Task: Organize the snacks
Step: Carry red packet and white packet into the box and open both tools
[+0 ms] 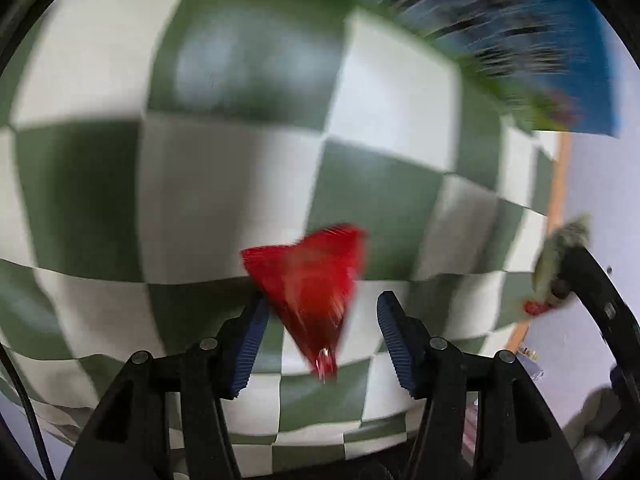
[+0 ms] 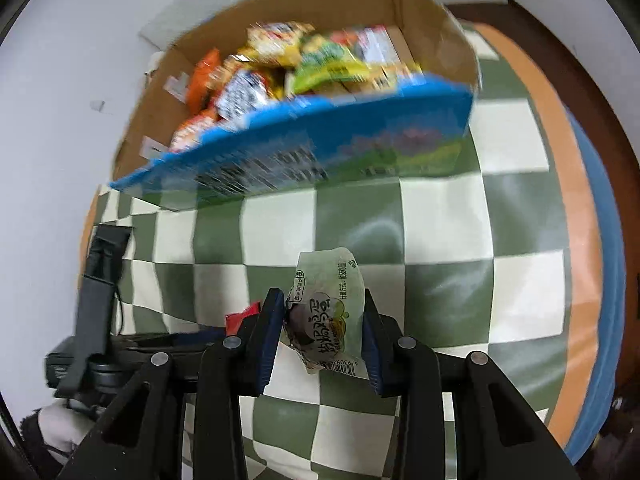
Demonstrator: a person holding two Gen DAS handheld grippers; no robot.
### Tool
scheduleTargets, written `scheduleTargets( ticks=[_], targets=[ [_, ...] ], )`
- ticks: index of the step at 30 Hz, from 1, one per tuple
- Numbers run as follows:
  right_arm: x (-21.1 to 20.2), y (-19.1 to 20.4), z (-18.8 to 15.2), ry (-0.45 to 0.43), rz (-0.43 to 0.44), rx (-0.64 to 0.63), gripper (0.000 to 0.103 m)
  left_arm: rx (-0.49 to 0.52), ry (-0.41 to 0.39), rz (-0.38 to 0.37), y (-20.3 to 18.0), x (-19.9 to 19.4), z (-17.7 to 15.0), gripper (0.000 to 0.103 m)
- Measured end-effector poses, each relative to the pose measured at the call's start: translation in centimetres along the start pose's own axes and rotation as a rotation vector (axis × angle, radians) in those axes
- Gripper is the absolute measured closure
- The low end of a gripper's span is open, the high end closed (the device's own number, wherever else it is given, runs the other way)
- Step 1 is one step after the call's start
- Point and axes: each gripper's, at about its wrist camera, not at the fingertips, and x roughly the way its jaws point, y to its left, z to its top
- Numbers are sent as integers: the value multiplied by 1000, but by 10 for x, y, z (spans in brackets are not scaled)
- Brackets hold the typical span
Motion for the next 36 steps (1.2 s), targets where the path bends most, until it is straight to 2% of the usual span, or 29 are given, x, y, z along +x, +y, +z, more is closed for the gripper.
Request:
scheduleTargets(
  ticks=[3, 4, 5, 9, 11, 14, 17, 20, 22, 24, 27, 30, 33, 34, 36],
  targets=[
    [27, -5, -9, 33, -8, 28, 64, -27, -22, 35, 3, 11, 3, 53],
    [33, -6, -10, 39, -9, 33, 64, -20, -31, 50, 2, 9, 2, 63],
    [36, -7, -11, 45, -7, 39, 64, -9, -46, 62, 0, 6, 0, 67],
    [31, -5, -14, 37, 3, 33, 64, 12, -122, 64, -3, -23, -11, 69],
    [21, 0, -12, 19, 13, 21, 64, 32, -166, 34, -12, -48, -17, 69],
    [-4, 10, -4, -31, 50, 5, 64, 80, -242, -23, -31, -95, -21, 69],
    [-40, 24, 16, -115, 85, -22, 64, 144, -326, -60, -59, -147, -10, 69],
    [-66, 33, 42, -188, 89, -51, 64, 196, -388, -47, -77, -179, 15, 69],
    [-74, 37, 66, -230, 67, -71, 64, 202, -417, -22, -91, -183, 40, 69],
    [-69, 38, 91, -247, 28, -88, 64, 196, -416, 13, -90, -182, 66, 69],
    [-47, 35, 120, -219, -18, -95, 64, 153, -372, 39, -77, -173, 102, 68],
    [-15, 28, 143, -152, -45, -84, 64, 117, -331, 79, -65, -156, 129, 67],
    [13, 20, 154, -79, -57, -64, 63, 83, -313, 120, -52, -149, 142, 66],
    [20, 18, 155, -55, -53, -49, 63, 80, -306, 144, -49, -146, 147, 63],
    [34, 11, 160, -6, -66, -21, 47, 83, -287, 169, -47, -142, 155, 40]
  ],
)
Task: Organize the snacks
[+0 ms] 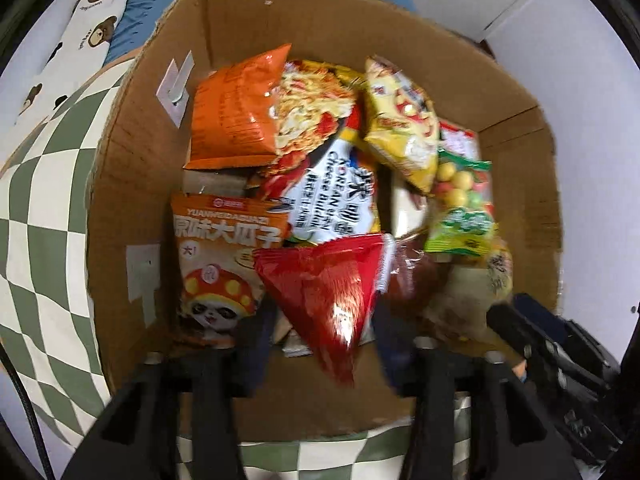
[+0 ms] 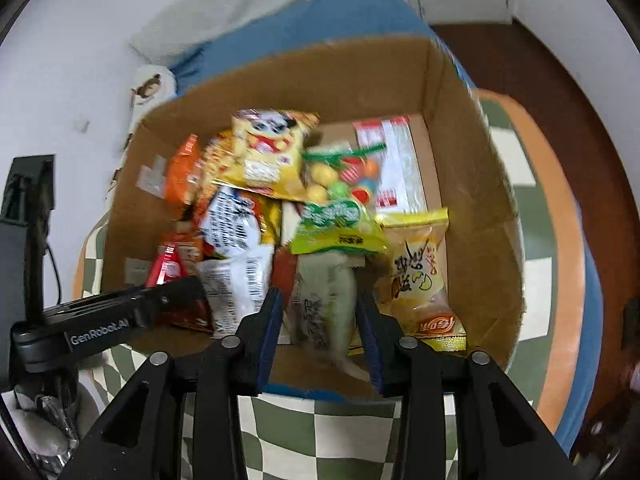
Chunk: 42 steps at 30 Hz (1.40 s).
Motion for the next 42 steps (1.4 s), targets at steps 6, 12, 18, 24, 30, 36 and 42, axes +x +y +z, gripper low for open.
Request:
scheduleTargets(
  ticks=[6, 12, 18, 24, 30, 36, 42],
  targets=[
    [15, -3, 3, 52, -115, -15, 4, 21, -62, 62, 0, -6, 5, 17],
    [10, -2, 4, 22, -180, -40, 4, 28, -95, 112, 0, -11, 4, 13],
    [-9, 0, -2, -28, -197, -48, 4, 28, -154, 119, -4, -21, -5, 13],
    [-48, 9, -22, -124, -215, -75, 4, 36, -278, 127, -3, -68, -37, 13],
    [-96, 16, -53, -238, -220, -85, 3, 58, -389, 123, -6, -114, -84, 13],
    [-153, 29, -90, -351, -211, -102, 2, 75, -454, 108, -7, -154, -134, 13],
    [-204, 47, -133, -434, -191, -127, 1, 83, -516, 109, -9, -188, -181, 13]
  ],
)
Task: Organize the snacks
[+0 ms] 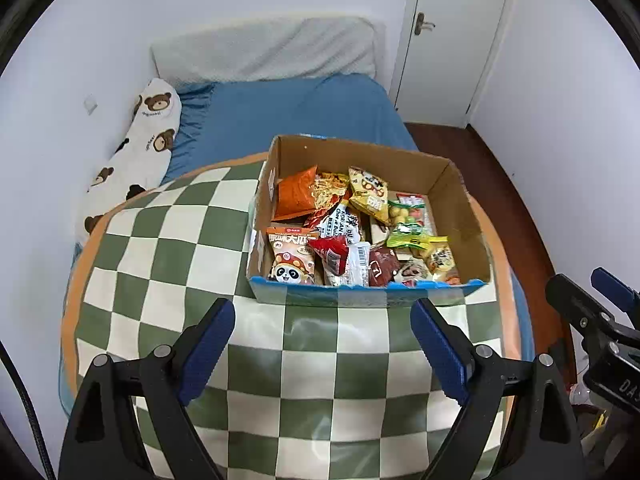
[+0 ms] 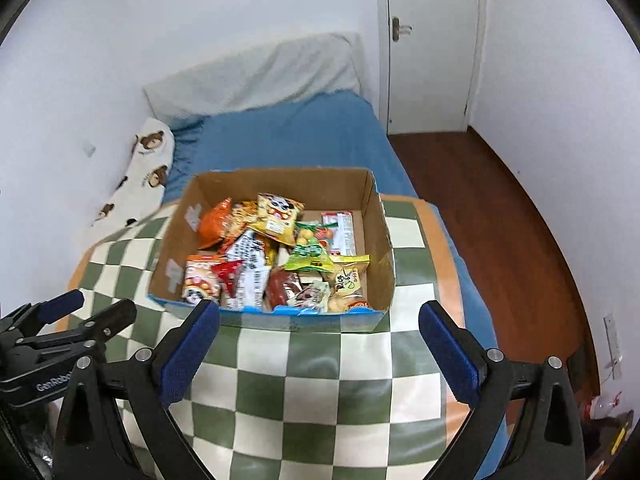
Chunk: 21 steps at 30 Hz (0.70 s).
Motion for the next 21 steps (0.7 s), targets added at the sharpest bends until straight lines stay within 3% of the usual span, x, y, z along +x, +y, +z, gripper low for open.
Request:
scheduleTargets(
  ticks=[12, 21],
  targets=[
    [-100, 17, -30, -110, 15, -25, 1, 29, -130, 32, -1, -86, -26, 13],
    [-141, 19, -38, -170, 7, -38, 1, 32, -146, 16, -2, -107, -37, 13]
  ],
)
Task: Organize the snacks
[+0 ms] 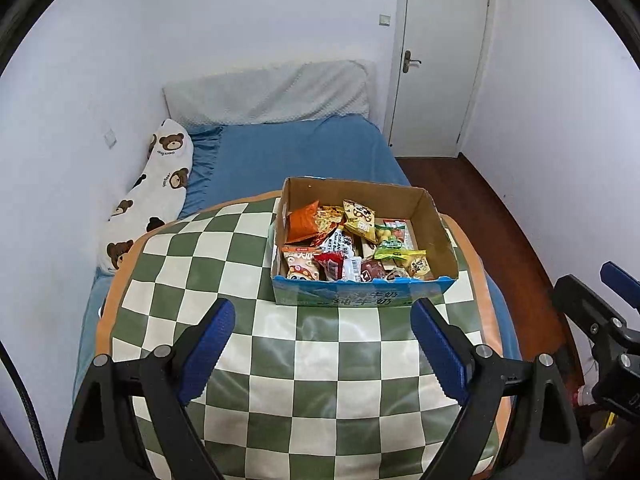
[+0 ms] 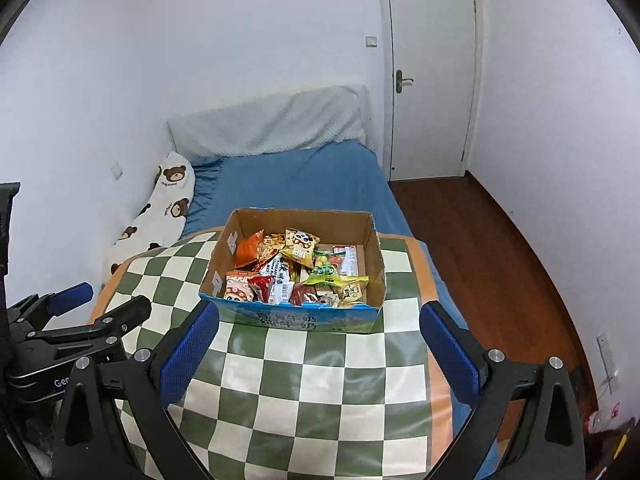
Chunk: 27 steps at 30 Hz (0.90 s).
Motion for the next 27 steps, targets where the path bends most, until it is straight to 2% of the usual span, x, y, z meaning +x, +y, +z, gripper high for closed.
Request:
scheduleTargets(
  ticks=[6, 8, 13, 27],
  targets=[
    [3, -5, -2, 8, -8, 11, 0, 2, -4, 14, -3, 3, -1, 13],
    [8, -7, -1, 12, -15, 15, 0, 8, 0, 21, -5, 9, -1, 6],
    [28, -12, -3, 29, -35, 25, 0, 1, 7, 37, -8, 27, 2, 1],
    [106, -17, 2, 97, -81, 47, 0, -9, 74, 79, -9, 100, 24, 1]
  ],
)
